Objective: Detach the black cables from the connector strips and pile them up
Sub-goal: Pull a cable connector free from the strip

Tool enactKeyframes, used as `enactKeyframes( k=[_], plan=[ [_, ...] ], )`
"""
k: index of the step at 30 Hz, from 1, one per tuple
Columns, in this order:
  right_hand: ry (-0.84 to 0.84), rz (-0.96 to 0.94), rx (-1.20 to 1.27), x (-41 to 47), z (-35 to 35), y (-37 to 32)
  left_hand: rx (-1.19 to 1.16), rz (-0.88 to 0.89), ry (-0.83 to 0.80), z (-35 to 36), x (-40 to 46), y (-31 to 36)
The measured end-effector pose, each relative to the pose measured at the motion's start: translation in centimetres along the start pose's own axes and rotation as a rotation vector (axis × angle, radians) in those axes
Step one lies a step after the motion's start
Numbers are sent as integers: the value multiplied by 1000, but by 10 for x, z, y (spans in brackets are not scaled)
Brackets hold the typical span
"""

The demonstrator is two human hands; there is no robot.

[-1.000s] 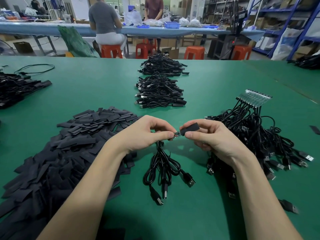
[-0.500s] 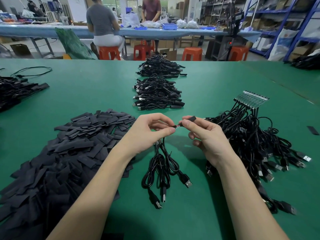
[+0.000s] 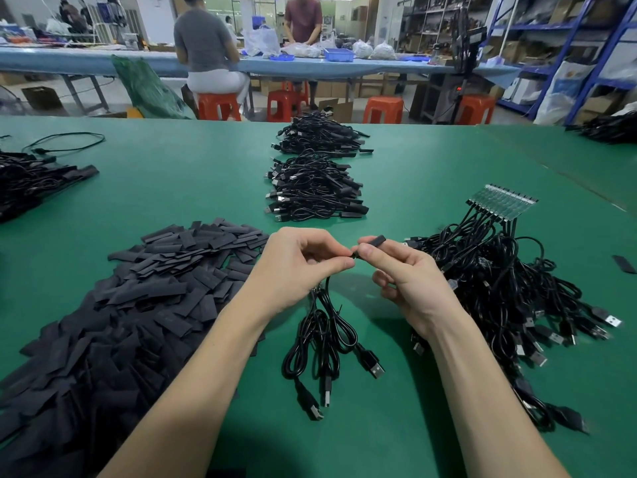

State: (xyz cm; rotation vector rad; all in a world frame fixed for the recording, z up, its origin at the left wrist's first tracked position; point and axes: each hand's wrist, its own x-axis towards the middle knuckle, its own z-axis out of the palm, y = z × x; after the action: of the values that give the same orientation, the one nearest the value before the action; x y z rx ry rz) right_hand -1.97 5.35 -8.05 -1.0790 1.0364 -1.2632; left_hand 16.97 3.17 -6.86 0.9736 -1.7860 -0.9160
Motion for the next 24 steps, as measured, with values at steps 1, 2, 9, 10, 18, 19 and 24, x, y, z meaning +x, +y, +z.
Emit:
enactKeyframes(
  k=[1, 2, 9, 10, 18, 19, 24],
  plan=[
    [-3, 5, -11, 0, 0, 1, 1, -1, 3, 0, 0, -1],
    [-4, 11, -18, 0, 1, 1, 3, 0, 3, 0, -1, -1],
    [45, 10, 18, 1, 2, 1, -79, -59, -2, -2, 0, -1],
    [55, 10, 26, 1, 0, 1, -87, -64, 8, -3, 0, -2],
    [56, 35, 61, 1, -2, -1, -195, -80, 22, 4, -1, 0],
    [56, 35, 66, 1, -2, -1, -217, -82, 25, 5, -1, 0],
    [27, 20, 65, 0, -3, -1, -336, -168, 53, 9, -2, 2]
  ],
)
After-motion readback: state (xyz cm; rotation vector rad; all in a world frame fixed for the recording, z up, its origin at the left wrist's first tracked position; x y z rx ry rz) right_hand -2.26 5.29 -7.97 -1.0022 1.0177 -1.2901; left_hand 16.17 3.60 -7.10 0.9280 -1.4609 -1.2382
